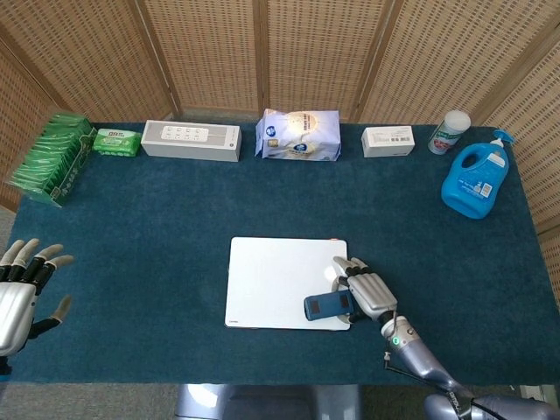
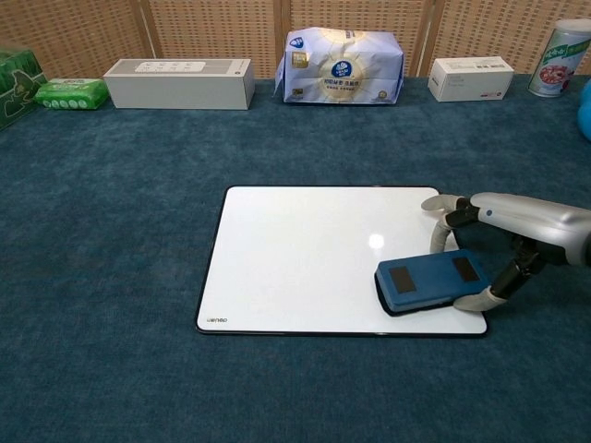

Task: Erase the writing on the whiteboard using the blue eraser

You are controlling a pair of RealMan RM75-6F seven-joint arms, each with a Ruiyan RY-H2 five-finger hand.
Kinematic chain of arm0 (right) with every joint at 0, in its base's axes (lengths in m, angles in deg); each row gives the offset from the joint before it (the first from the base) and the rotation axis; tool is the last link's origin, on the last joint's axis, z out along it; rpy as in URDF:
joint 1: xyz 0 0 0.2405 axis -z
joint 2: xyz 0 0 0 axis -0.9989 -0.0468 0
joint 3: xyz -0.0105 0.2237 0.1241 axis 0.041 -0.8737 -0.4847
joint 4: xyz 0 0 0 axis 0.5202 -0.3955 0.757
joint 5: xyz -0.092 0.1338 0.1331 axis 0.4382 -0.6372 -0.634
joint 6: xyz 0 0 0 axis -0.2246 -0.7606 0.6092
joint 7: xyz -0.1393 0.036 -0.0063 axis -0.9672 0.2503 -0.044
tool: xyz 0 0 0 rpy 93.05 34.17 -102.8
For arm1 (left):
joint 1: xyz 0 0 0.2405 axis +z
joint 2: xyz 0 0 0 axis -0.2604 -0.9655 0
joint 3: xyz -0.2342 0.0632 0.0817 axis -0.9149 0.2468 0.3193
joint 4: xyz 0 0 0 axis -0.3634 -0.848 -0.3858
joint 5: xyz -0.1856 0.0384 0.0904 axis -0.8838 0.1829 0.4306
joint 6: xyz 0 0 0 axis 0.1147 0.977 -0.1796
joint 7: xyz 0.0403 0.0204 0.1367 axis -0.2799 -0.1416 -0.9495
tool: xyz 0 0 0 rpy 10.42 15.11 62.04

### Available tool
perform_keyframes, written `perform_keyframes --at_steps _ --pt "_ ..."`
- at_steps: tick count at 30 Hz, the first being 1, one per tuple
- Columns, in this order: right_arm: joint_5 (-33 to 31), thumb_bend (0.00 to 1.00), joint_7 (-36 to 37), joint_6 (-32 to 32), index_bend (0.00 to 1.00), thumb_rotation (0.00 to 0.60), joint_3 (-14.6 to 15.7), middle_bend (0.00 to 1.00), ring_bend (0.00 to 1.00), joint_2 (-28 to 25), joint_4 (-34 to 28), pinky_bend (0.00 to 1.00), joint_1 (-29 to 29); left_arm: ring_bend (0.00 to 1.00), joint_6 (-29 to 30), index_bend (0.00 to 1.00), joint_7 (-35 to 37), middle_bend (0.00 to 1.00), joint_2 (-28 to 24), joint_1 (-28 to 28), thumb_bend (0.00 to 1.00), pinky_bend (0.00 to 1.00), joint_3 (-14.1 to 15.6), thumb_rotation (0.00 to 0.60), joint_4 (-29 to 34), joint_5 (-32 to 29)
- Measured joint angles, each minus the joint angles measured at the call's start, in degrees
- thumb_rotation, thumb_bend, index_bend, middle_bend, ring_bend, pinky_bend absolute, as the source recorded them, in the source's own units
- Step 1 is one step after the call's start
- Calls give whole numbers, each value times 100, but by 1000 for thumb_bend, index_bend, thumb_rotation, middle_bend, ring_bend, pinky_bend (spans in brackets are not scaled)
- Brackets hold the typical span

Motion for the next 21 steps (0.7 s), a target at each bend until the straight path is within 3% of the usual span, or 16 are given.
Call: perform_keyframes --at_steps 21 --pt "-29 220 264 -291 748 600 -170 46 0 -114 456 0 -78 58 105 251 -107 204 -52 66 428 0 28 600 99 48"
